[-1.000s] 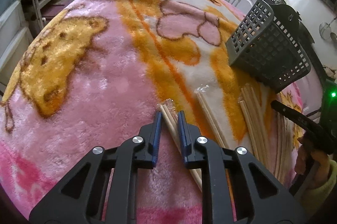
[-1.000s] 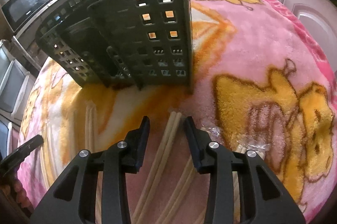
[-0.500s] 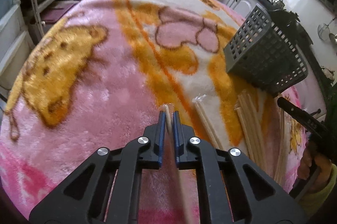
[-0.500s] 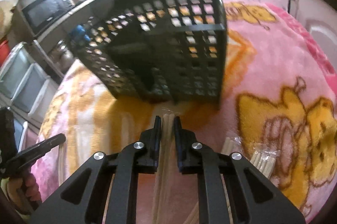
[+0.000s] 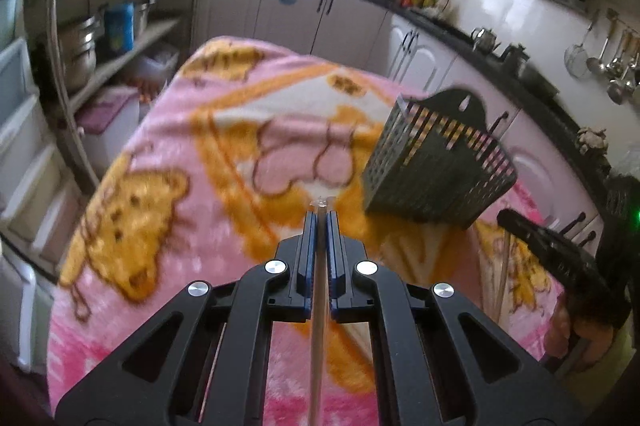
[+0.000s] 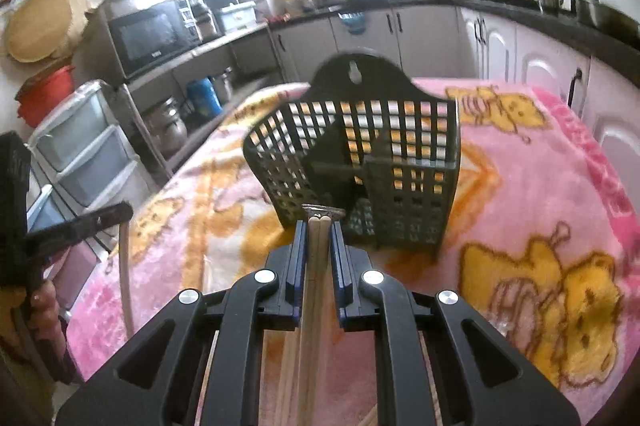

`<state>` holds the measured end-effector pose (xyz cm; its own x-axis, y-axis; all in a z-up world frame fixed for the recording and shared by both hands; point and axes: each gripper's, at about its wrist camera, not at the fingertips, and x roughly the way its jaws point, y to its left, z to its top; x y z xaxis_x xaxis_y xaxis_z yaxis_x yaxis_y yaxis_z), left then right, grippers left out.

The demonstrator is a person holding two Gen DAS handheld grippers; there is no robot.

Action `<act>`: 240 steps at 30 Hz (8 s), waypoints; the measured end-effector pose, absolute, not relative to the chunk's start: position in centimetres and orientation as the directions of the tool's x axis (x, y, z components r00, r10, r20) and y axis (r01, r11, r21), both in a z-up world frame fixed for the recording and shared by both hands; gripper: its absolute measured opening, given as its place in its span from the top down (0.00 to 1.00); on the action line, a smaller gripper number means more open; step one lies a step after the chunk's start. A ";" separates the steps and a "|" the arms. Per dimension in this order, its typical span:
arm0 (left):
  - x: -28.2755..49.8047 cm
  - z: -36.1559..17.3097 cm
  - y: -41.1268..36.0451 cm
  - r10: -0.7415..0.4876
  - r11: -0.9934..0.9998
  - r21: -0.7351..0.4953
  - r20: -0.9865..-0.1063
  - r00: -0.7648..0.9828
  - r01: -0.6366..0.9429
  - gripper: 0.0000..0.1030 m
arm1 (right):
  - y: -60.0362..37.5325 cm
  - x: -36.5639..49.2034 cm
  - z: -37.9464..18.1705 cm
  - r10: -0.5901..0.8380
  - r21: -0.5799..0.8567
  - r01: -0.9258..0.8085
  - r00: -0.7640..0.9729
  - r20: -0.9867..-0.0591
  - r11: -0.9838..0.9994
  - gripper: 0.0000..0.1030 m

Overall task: Organize utensils
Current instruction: 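Lift the chopsticks and carry both tools over the green mesh caddy, then lower the chopsticks into the caddy and open both tools, then withdraw both tools from the caddy back to the chopstick pile, then close the left tool on another chopstick while the right tool grasps one too, then lift the chopsticks and carry both tools over the caddy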

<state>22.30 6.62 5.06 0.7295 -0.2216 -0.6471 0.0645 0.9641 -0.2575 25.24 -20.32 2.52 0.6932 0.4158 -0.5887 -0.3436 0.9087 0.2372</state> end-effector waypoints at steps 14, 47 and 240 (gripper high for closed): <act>24.7 9.3 1.5 -0.243 0.968 -0.197 -0.566 0.788 0.157 0.99 | -21.4 23.8 7.3 0.420 0.168 -0.386 0.809 -0.411 0.907 0.89; 32.9 18.4 -2.5 -0.282 0.957 -0.184 -0.423 0.861 0.223 0.99 | -26.2 33.1 16.1 0.355 0.198 -0.315 0.909 -0.218 0.928 0.89; 23.3 2.4 4.9 -0.256 0.955 -0.285 -0.643 0.722 0.085 0.99 | -20.1 24.9 1.3 0.462 0.228 -0.409 0.681 -0.569 0.884 0.94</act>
